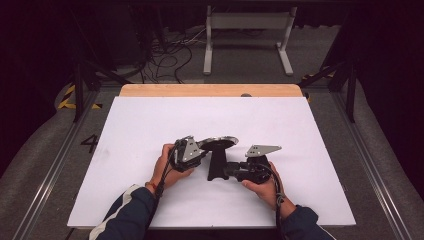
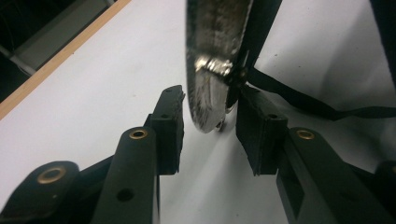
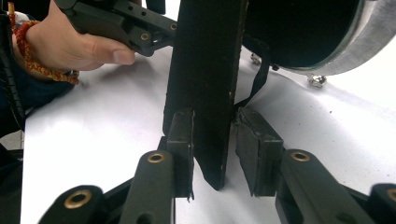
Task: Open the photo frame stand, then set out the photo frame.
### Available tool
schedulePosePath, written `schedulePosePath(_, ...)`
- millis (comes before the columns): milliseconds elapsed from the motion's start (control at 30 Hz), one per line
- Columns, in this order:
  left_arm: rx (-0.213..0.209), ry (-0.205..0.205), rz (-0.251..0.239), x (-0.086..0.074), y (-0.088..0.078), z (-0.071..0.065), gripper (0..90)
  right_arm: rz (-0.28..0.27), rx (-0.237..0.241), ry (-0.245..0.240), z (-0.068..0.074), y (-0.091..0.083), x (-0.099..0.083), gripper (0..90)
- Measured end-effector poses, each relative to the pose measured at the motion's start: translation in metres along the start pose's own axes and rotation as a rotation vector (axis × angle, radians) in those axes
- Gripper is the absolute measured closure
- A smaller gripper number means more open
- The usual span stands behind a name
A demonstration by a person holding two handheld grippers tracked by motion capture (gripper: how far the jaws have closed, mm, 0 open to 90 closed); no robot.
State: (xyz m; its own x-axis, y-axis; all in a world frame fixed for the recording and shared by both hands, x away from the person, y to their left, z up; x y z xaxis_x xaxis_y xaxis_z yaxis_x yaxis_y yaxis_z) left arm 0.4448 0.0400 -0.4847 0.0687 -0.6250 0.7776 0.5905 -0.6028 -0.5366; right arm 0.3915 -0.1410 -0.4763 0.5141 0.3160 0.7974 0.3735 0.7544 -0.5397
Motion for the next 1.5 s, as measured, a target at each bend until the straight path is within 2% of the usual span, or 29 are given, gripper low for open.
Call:
schedulePosePath(100,-0.013,-0.023,-0.015,0.0,-0.002,0.001,59.6,-0.002,-0.011,-0.007,0.0,-0.002,0.001,65.7)
schedulePosePath(167,-0.02,-0.022,-0.014,-0.001,-0.003,0.001,58.3,-0.011,-0.022,-0.019,0.001,-0.004,0.002,65.1)
schedulePosePath(400,-0.044,-0.014,-0.008,-0.002,-0.01,0.001,53.7,-0.051,-0.085,-0.107,0.008,-0.014,0.009,61.5)
schedulePosePath(500,-0.061,-0.012,-0.011,-0.002,-0.014,0.002,50.8,-0.059,-0.101,-0.12,0.009,-0.017,0.01,61.5)
schedulePosePath(600,-0.053,-0.02,-0.012,-0.003,-0.021,0.005,45.1,-0.083,-0.118,-0.13,0.009,-0.023,0.012,62.1)
schedulePosePath(733,-0.041,-0.03,-0.017,-0.004,-0.027,0.008,42.7,-0.108,-0.127,-0.144,0.011,-0.029,0.016,63.2)
schedulePosePath(900,-0.062,-0.038,-0.035,-0.002,-0.034,0.011,40.3,-0.161,-0.15,-0.182,0.016,-0.037,0.024,66.3)
schedulePosePath(1233,-0.074,-0.031,-0.02,-0.004,-0.036,0.012,37.7,-0.179,-0.148,-0.197,0.023,-0.039,0.026,71.0)
schedulePosePath(1500,-0.081,-0.042,-0.029,-0.003,-0.034,0.01,38.7,-0.176,-0.133,-0.222,0.03,-0.037,0.026,80.4)
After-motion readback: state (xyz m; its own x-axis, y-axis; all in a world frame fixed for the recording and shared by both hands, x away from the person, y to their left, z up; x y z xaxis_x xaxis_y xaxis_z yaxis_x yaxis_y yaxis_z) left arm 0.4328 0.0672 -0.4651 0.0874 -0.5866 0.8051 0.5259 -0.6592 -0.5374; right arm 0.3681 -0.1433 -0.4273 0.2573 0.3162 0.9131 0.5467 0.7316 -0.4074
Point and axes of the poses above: each handheld gripper's, and its own axes: y roughly forward along the jaws, x roughly out of its top, z roughly to its left, the point moved 6 cm from there along y, roughly forward along the jaws, and after that the axes turned 1 degree about y, right-handed, at the moved point
